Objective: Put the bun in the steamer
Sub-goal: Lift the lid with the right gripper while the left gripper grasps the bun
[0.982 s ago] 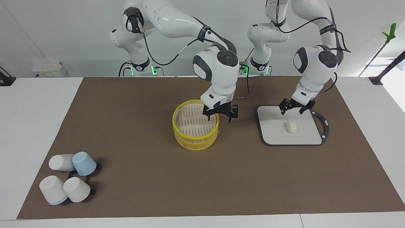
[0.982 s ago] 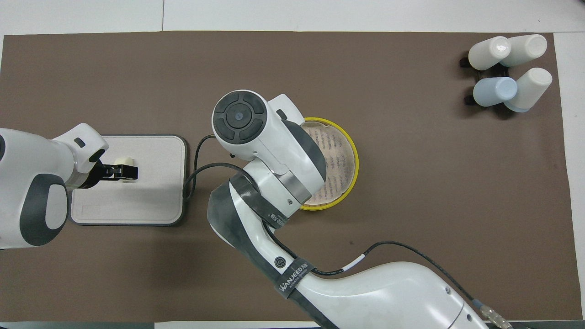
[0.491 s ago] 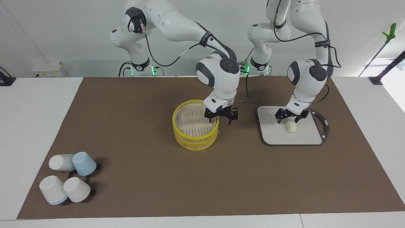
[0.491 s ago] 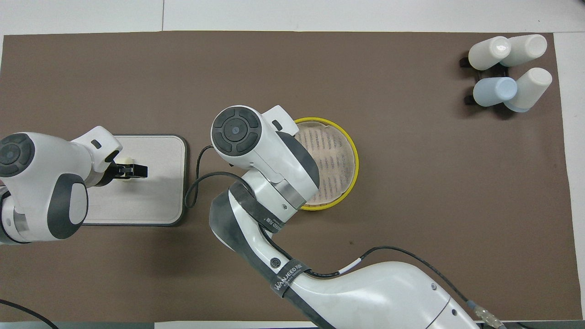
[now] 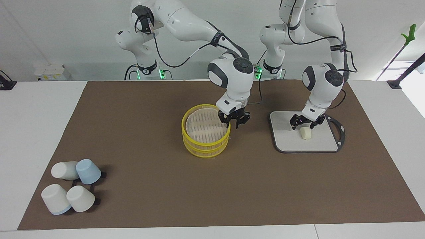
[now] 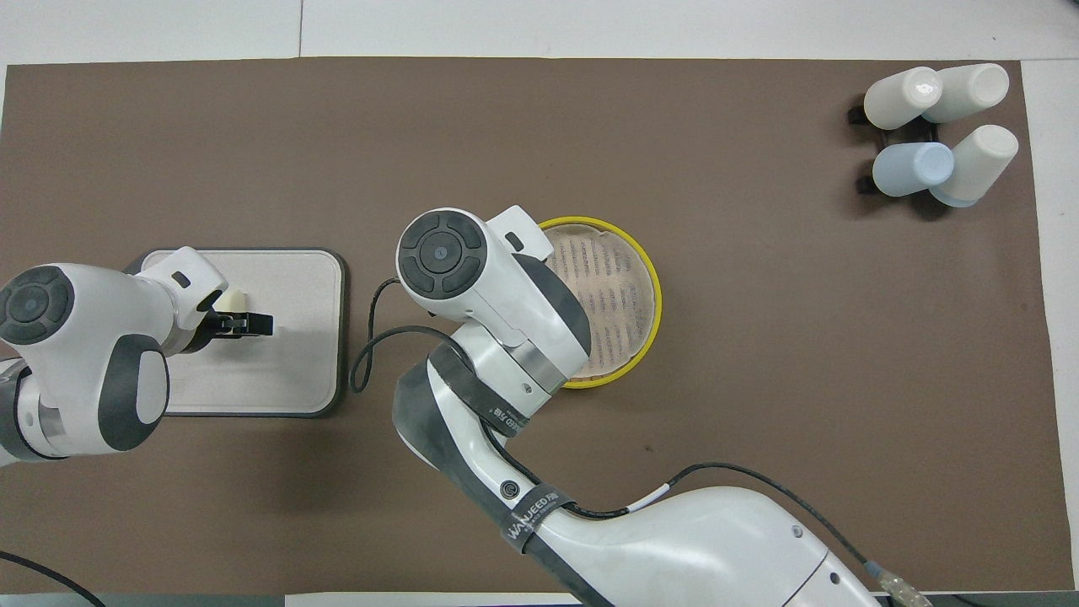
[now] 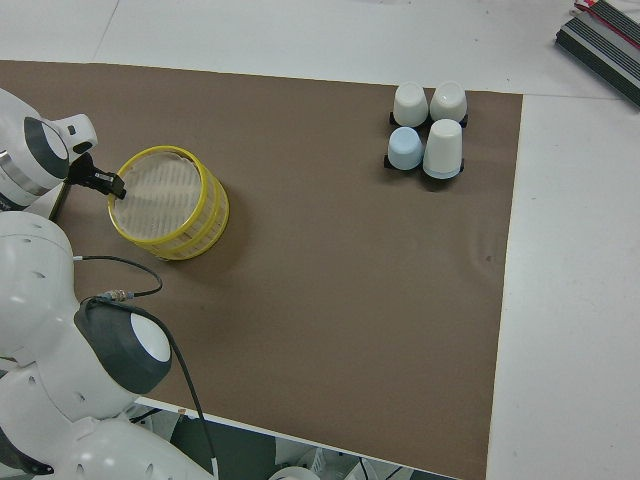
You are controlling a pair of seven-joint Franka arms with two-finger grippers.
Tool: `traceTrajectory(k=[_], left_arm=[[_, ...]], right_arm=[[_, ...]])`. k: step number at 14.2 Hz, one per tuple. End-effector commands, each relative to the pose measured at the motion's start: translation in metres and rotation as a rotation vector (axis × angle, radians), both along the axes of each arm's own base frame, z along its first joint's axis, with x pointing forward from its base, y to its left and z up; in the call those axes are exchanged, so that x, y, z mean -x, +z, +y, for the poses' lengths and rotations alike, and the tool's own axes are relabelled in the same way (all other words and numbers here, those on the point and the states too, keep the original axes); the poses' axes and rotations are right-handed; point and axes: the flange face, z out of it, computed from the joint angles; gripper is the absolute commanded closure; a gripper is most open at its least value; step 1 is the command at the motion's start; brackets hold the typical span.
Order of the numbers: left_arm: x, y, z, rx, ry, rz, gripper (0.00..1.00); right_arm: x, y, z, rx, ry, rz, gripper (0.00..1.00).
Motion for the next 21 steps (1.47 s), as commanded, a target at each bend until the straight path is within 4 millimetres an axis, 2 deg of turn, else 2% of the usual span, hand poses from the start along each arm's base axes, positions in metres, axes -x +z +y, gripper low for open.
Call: traceTrajectory(k=[1,3,4,5,7,9,10,11,12,13,15,17,19,21], left_arm=[[-0.003,-0.004,0.001,0.005,-0.011,-0.021,0.01],[-0.004,-0.003,0.0,0.005,-0.014,-0.019,0.09],[-0.005,-0.002,0.0,0.005,-0.012,-0.019,0.17],[-0.007,-0.002,0.0,0.005,-0.012,-0.021,0.28],[-0.009,0.001,-0.001,0.005,-0.012,-0.021,0.52],[-0.011,0.003,-0.001,0.005,-0.012,-0.023,0.75],[-0.012,0.003,-0.001,0.005,-0.012,-0.024,0.77],[-0.014,0.005,-0.002,0.005,-0.012,-0.026,0.77],[-0.017,0.006,-0.004,0.005,-0.014,-0.013,0.77],[-0.027,0.015,-0.007,0.005,-0.013,0.002,0.77],[-0.048,0.043,-0.019,0.032,0.016,0.043,0.77],[-0.066,0.084,-0.051,0.061,0.057,0.066,0.77],[-0.076,0.11,-0.121,0.064,0.152,0.059,0.77],[-0.075,0.129,-0.189,0.071,0.231,0.044,0.77]], right_arm=[[0.002,0.008,-0.002,-0.018,0.005,-0.02,1.0],[-0.008,0.018,-0.01,-0.016,-0.002,-0.033,1.0],[-0.017,0.025,-0.02,0.001,0.009,-0.033,1.0],[-0.028,0.034,-0.036,0.018,0.024,-0.022,1.0],[-0.049,0.071,-0.07,0.007,0.035,-0.017,1.0],[-0.067,0.103,-0.115,-0.008,0.045,-0.025,1.0],[-0.073,0.127,-0.136,-0.026,0.06,-0.046,1.0],[-0.078,0.139,-0.161,-0.02,0.083,-0.044,1.0],[-0.082,0.148,-0.187,-0.005,0.097,-0.024,1.0],[-0.086,0.156,-0.209,0.003,0.1,-0.015,1.0],[-0.091,0.158,-0.255,0.019,0.112,0.02,1.0],[-0.1,0.162,-0.295,0.022,0.14,0.023,1.0],[-0.098,0.153,-0.31,0.027,0.133,0.048,1.0],[-0.101,0.148,-0.333,0.027,0.099,0.058,1.0]])
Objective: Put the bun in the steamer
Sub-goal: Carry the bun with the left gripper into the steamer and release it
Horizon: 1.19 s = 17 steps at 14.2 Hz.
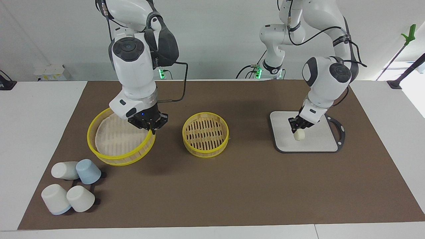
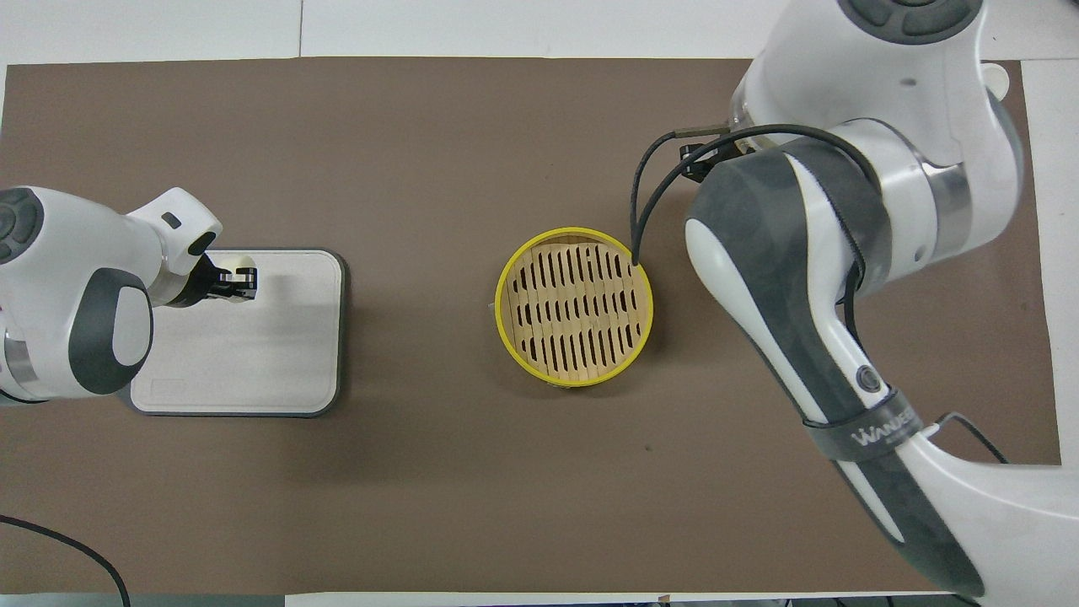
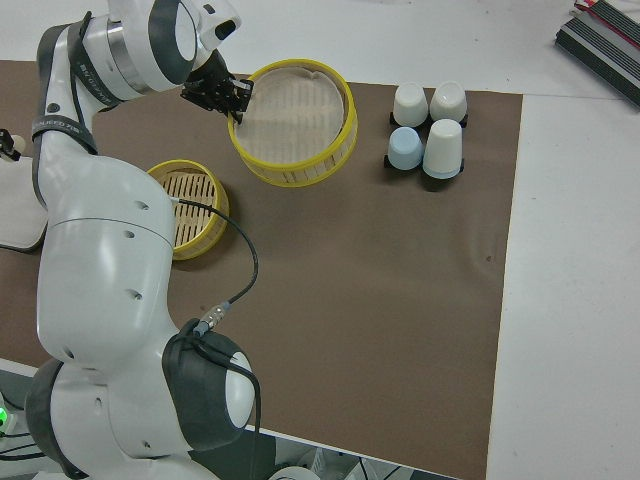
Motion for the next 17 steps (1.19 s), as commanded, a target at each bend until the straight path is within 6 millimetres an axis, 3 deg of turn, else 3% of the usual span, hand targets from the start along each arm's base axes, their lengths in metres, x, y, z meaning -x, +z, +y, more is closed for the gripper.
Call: traceTrajectory(k=[1,3,5,7,10,11,16,17], left_arm=[[-0.003,0.014,-0.094,0.008,0.074,0.007,0.77],[0.02,0.019,-0.162,0.037,0.094,-0.028,0.77],[0.062,0.01,-0.235,0.073,0.057,-0.064,0.77],[0.087,-0.001,-0.268,0.091,0.012,-0.083,0.77],[0.101,-0.046,-0.3,0.062,-0.032,-0.061,0.76],[0.099,-0.059,-0.303,0.06,-0.033,-0.064,0.76],[0.099,-0.085,-0.312,0.067,-0.041,-0.076,0.75],[0.101,-0.085,-0.314,0.066,-0.046,-0.075,0.61]], right_arm=[[0.01,0.002,-0.017,-0.012,-0.005,0.01,1.0],[0.007,0.001,-0.029,-0.014,-0.025,0.011,1.0],[0.006,0.001,-0.035,-0.014,-0.033,0.008,1.0],[0.006,0.001,-0.039,-0.014,-0.041,0.015,1.0],[0.006,0.004,-0.046,-0.016,-0.049,0.016,1.0],[0.006,0.004,-0.044,-0.021,-0.05,0.014,1.0],[0.006,0.004,-0.042,-0.026,-0.049,0.011,1.0],[0.006,0.004,-0.042,-0.026,-0.049,0.011,1.0]])
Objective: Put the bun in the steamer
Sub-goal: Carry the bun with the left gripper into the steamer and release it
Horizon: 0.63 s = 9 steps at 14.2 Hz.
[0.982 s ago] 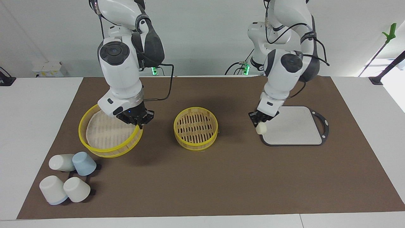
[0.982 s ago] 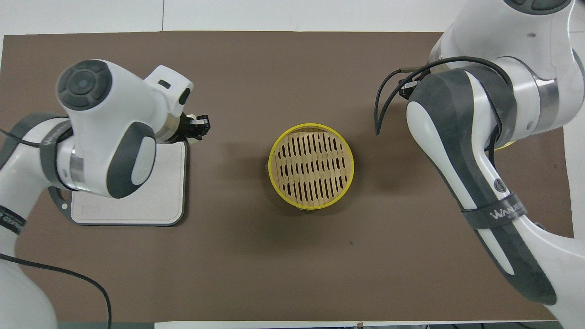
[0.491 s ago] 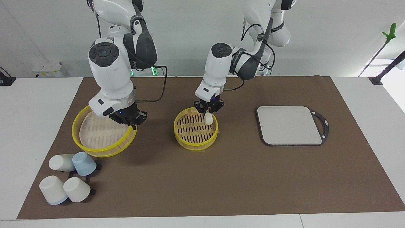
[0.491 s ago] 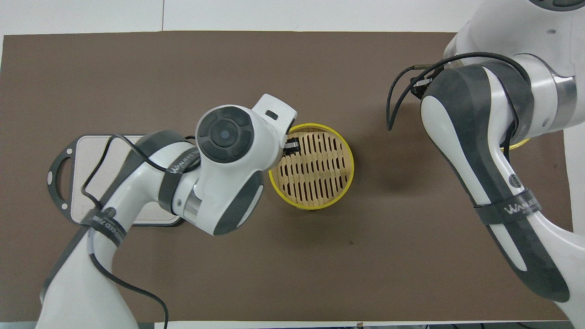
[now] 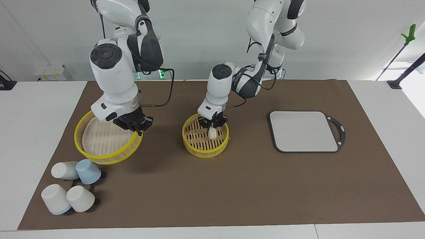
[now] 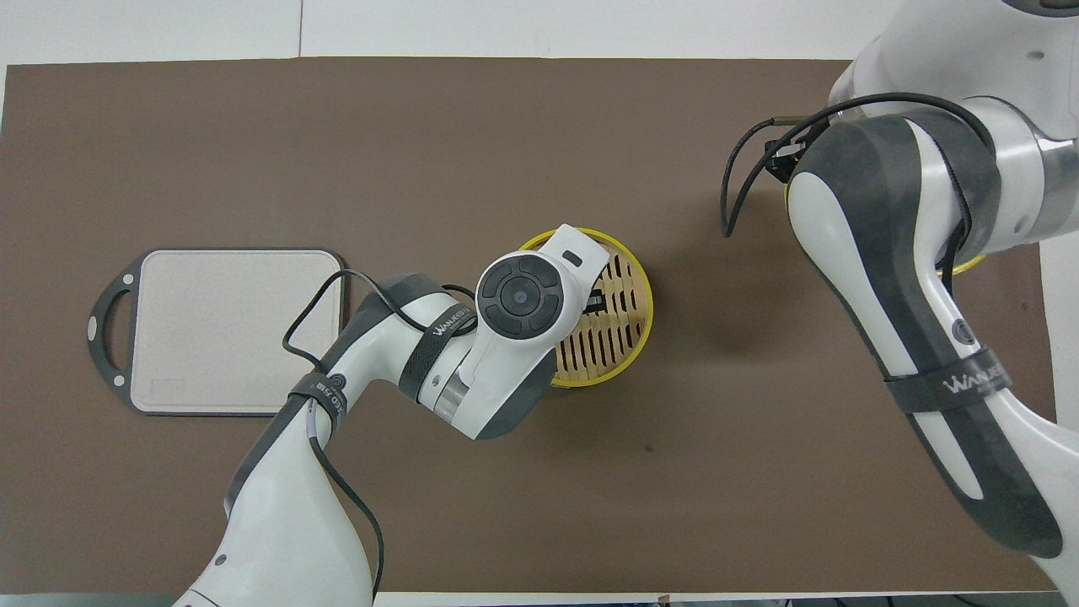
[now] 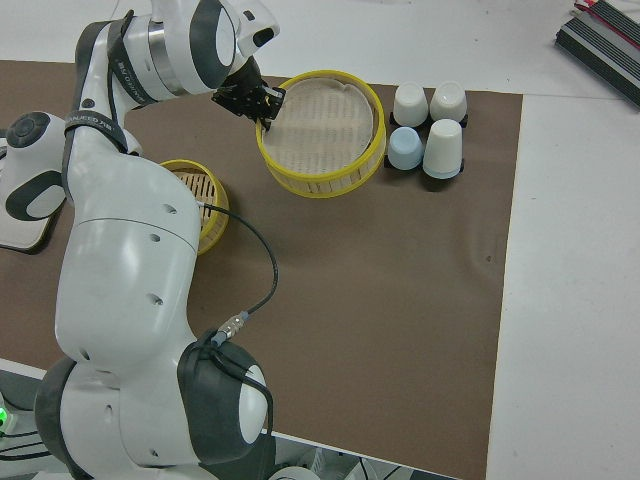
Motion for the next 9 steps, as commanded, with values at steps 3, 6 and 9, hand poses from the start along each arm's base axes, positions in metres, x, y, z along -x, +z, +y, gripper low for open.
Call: traceTrajectory(k=[3,6,9], left_arm=[[0.005,0.0,-0.003,-0.002,-0.001,-0.007,0.0],[0.006,0.006,0.0,-0.013,0.007,0.008,0.0],[-0.005,0.054,0.037,-0.029,0.042,0.036,0.0]], right_arm=[[0.009,0.003,-0.003,-0.018,0.011,0.003,1.0],[0.01,0.003,-0.004,-0.019,0.008,-0.002,1.0],[0.007,0.004,-0.006,-0.054,-0.004,-0.019,1.0]])
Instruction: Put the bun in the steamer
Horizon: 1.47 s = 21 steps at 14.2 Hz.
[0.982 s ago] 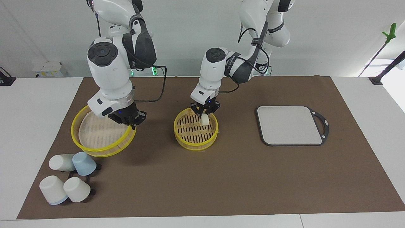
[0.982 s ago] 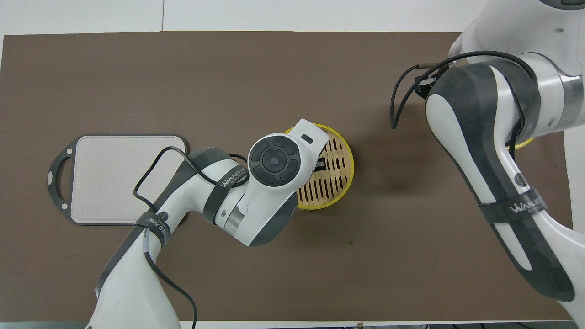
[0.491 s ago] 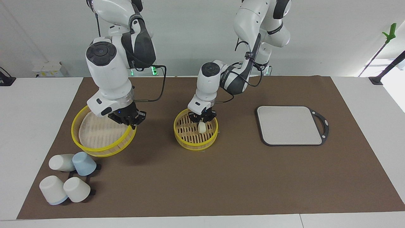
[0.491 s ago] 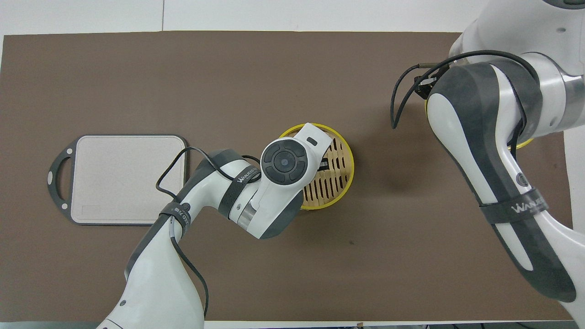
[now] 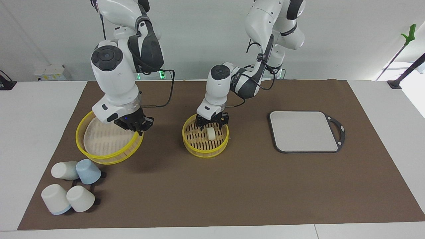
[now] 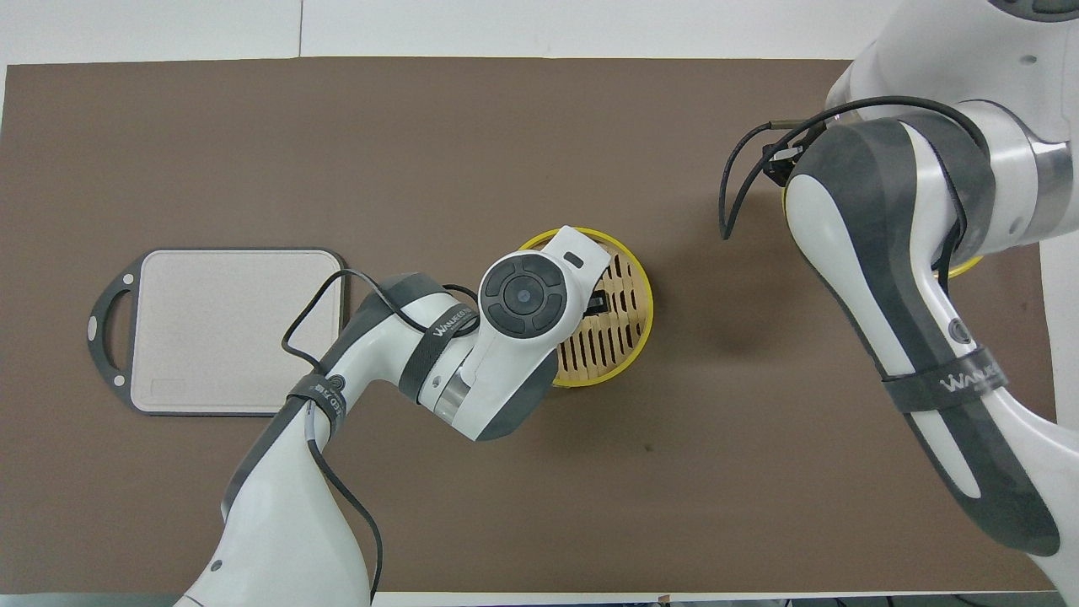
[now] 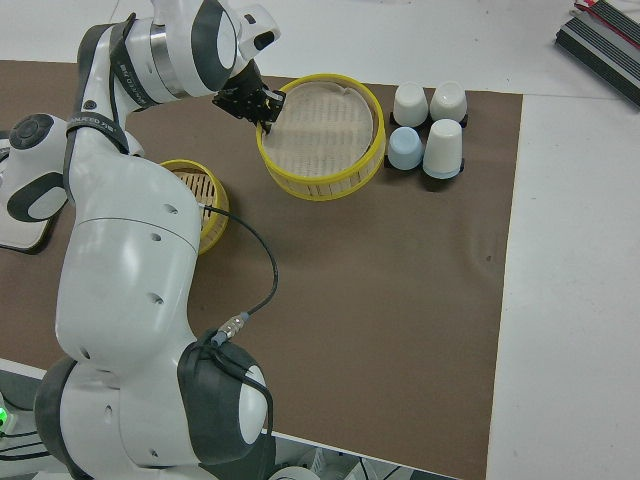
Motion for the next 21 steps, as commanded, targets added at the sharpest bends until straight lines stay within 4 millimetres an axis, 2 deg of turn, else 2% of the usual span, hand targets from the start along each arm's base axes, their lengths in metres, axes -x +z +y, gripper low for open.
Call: traceTrajectory(k=[1,3,4,5,6,7,8,9,11,13,15,17,21], left_arm=[[-0.012,0.067,0.056,-0.015,0.065,0.03,0.0],[-0.024,0.106,0.1,-0.026,0.111,0.052,0.0],[-0.024,0.121,0.121,-0.037,0.134,0.072,0.0],[-0.027,0.133,0.142,-0.047,0.159,0.092,0.0],[-0.033,0.142,0.171,-0.058,0.183,0.112,0.0],[-0.038,0.154,0.199,-0.058,0.17,0.116,0.0],[-0.044,0.163,0.228,-0.059,0.139,0.12,0.0],[-0.048,0.17,0.254,-0.057,0.125,0.122,0.0],[-0.052,0.186,0.303,-0.053,0.092,0.118,0.0],[-0.057,0.204,0.345,-0.058,0.041,0.108,0.0],[-0.061,0.22,0.381,-0.066,-0.013,0.108,0.0],[-0.061,0.234,0.405,-0.067,-0.065,0.115,0.0],[-0.056,0.257,0.416,-0.129,-0.136,0.127,0.0]], right_arm=[[0.006,0.007,-0.004,-0.05,-0.003,-0.026,1.0],[0.011,0.0,0.012,-0.054,0.008,-0.036,1.0],[0.013,-0.001,0.029,-0.061,-0.009,-0.062,1.0],[0.019,-0.003,0.057,-0.066,-0.047,-0.072,1.0],[0.027,-0.006,0.092,-0.073,-0.075,-0.08,1.0],[0.039,-0.014,0.138,-0.077,-0.087,-0.083,1.0],[0.047,-0.022,0.169,-0.082,-0.104,-0.087,1.0],[0.051,-0.026,0.187,-0.087,-0.114,-0.09,1.0],[0.068,-0.057,0.259,-0.068,-0.121,-0.076,1.0],[0.072,-0.082,0.303,-0.067,-0.143,-0.084,1.0],[0.079,-0.096,0.323,-0.072,-0.124,-0.096,1.0],[0.083,-0.102,0.331,-0.069,-0.115,-0.106,1.0],[0.086,-0.107,0.332,-0.065,-0.11,-0.103,1.0]])
